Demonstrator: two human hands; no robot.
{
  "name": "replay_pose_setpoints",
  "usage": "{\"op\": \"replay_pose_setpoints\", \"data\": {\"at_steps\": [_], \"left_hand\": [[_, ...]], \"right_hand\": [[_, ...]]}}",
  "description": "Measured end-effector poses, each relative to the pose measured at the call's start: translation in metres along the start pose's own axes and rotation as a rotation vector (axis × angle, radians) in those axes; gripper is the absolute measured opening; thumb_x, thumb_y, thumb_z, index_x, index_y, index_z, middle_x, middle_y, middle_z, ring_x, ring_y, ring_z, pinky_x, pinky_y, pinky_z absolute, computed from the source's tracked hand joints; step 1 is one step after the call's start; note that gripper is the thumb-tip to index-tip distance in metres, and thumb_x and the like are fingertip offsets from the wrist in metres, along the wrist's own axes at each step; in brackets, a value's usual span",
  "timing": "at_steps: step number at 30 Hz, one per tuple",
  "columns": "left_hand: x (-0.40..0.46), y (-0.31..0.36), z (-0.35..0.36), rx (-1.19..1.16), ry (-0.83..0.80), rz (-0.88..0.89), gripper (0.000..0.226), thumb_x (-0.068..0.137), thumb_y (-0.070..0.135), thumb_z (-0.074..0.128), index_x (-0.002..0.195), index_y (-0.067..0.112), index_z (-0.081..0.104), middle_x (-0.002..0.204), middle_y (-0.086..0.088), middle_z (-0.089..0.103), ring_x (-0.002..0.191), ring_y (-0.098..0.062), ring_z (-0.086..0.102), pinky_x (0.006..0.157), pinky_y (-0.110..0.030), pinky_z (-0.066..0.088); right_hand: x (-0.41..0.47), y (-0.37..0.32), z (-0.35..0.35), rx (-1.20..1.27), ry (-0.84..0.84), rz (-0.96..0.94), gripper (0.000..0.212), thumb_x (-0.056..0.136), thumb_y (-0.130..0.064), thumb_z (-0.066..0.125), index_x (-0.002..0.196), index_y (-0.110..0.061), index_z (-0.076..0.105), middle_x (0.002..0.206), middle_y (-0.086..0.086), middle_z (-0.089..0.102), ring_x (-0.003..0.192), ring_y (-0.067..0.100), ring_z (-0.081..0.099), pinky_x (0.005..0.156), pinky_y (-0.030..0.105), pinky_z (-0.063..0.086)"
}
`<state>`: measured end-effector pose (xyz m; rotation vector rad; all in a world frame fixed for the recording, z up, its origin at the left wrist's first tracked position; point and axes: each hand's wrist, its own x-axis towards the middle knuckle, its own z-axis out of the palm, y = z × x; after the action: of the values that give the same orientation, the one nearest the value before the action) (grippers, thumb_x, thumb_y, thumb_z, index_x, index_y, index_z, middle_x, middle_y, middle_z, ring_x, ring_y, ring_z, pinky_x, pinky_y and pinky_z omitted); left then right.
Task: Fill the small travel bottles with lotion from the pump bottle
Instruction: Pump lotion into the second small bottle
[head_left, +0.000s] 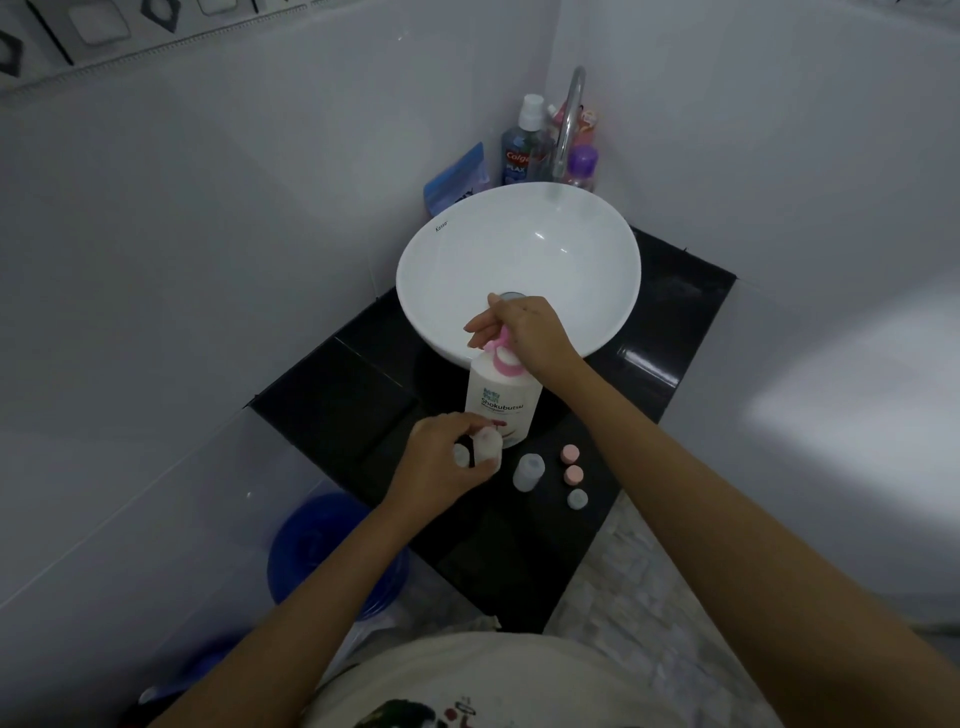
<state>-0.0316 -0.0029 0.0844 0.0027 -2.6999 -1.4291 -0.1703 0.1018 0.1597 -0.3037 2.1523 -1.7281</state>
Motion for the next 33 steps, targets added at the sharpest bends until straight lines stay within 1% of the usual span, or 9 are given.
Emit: {"op": "replay_pose_setpoints", "data": {"at_steps": [2, 4, 8, 12, 16, 21, 24, 28, 33], "left_hand": [[0.004, -0.010, 0.006, 0.143, -0.016, 0.003, 0.032, 0.071, 0.031, 0.077, 0.101, 0.030, 0.065, 0.096, 0.016, 0.066, 0.096, -0.001, 0.055, 0.091, -0.022, 0.039], [0.006, -0.016, 0.012, 0.246, -0.025, 0.007, 0.033, 0.071, 0.035, 0.077, 0.101, 0.026, 0.066, 0.099, 0.013, 0.066, 0.098, -0.006, 0.052, 0.091, -0.025, 0.032], [0.009, -0.022, 0.018, 0.317, -0.061, -0.005, 0.028, 0.073, 0.036, 0.075, 0.097, 0.025, 0.066, 0.096, 0.013, 0.065, 0.099, -0.007, 0.048, 0.086, -0.023, 0.022], [0.010, -0.029, 0.026, 0.368, -0.102, -0.019, 0.032, 0.072, 0.038, 0.075, 0.100, 0.028, 0.064, 0.096, 0.013, 0.062, 0.100, -0.008, 0.046, 0.085, -0.023, 0.022], [0.011, -0.032, 0.028, 0.394, -0.112, -0.039, 0.038, 0.071, 0.036, 0.077, 0.106, 0.027, 0.064, 0.099, 0.008, 0.057, 0.103, -0.009, 0.045, 0.091, -0.024, 0.024], [0.014, -0.033, 0.029, 0.463, -0.106, -0.003, 0.038, 0.070, 0.042, 0.076, 0.104, 0.030, 0.065, 0.105, 0.012, 0.064, 0.103, -0.008, 0.045, 0.088, -0.024, 0.021], [0.014, -0.033, 0.029, 0.489, -0.086, 0.004, 0.036, 0.070, 0.044, 0.074, 0.101, 0.031, 0.065, 0.104, 0.015, 0.065, 0.102, -0.008, 0.045, 0.085, -0.024, 0.019], [0.014, -0.032, 0.029, 0.461, -0.051, 0.014, 0.035, 0.069, 0.040, 0.076, 0.099, 0.027, 0.068, 0.099, 0.011, 0.066, 0.099, -0.010, 0.046, 0.086, -0.023, 0.018], [0.014, -0.032, 0.033, 0.471, -0.042, 0.022, 0.040, 0.065, 0.043, 0.078, 0.100, 0.025, 0.068, 0.100, 0.010, 0.065, 0.100, -0.011, 0.048, 0.088, -0.024, 0.017]], "right_hand": [[0.000, 0.000, 0.000, 0.002, 0.001, 0.004, 0.044, 0.099, -0.023, 0.041, 0.086, 0.008, 0.070, 0.069, 0.017, 0.066, 0.063, 0.019, 0.061, 0.083, 0.030, 0.048], [0.000, 0.000, 0.000, 0.001, 0.000, 0.005, 0.044, 0.099, -0.022, 0.040, 0.087, 0.008, 0.070, 0.068, 0.015, 0.065, 0.062, 0.018, 0.060, 0.079, 0.026, 0.048], [0.000, 0.000, 0.000, -0.009, -0.006, -0.005, 0.044, 0.099, -0.022, 0.040, 0.089, 0.009, 0.070, 0.067, 0.013, 0.065, 0.062, 0.017, 0.061, 0.079, 0.026, 0.048], [0.000, -0.001, 0.000, 0.006, -0.007, 0.006, 0.044, 0.099, -0.021, 0.040, 0.089, 0.009, 0.069, 0.067, 0.013, 0.065, 0.063, 0.019, 0.061, 0.079, 0.026, 0.048], [-0.001, -0.001, 0.000, 0.009, -0.007, -0.007, 0.044, 0.099, -0.021, 0.040, 0.089, 0.009, 0.069, 0.068, 0.014, 0.065, 0.065, 0.020, 0.061, 0.081, 0.028, 0.047], [0.000, 0.000, 0.001, 0.025, -0.006, 0.001, 0.043, 0.099, -0.020, 0.040, 0.089, 0.011, 0.069, 0.066, 0.013, 0.065, 0.062, 0.019, 0.060, 0.074, 0.023, 0.047], [-0.001, 0.000, 0.001, 0.013, -0.006, -0.003, 0.043, 0.099, -0.020, 0.040, 0.089, 0.010, 0.069, 0.067, 0.013, 0.065, 0.061, 0.018, 0.061, 0.074, 0.023, 0.047], [0.000, 0.000, 0.000, 0.025, -0.015, -0.008, 0.043, 0.099, -0.021, 0.040, 0.088, 0.009, 0.069, 0.069, 0.016, 0.066, 0.066, 0.023, 0.062, 0.080, 0.029, 0.048], [0.001, 0.001, 0.000, 0.015, -0.013, -0.003, 0.043, 0.099, -0.021, 0.040, 0.087, 0.008, 0.070, 0.070, 0.015, 0.066, 0.070, 0.025, 0.063, 0.085, 0.034, 0.048]]}}
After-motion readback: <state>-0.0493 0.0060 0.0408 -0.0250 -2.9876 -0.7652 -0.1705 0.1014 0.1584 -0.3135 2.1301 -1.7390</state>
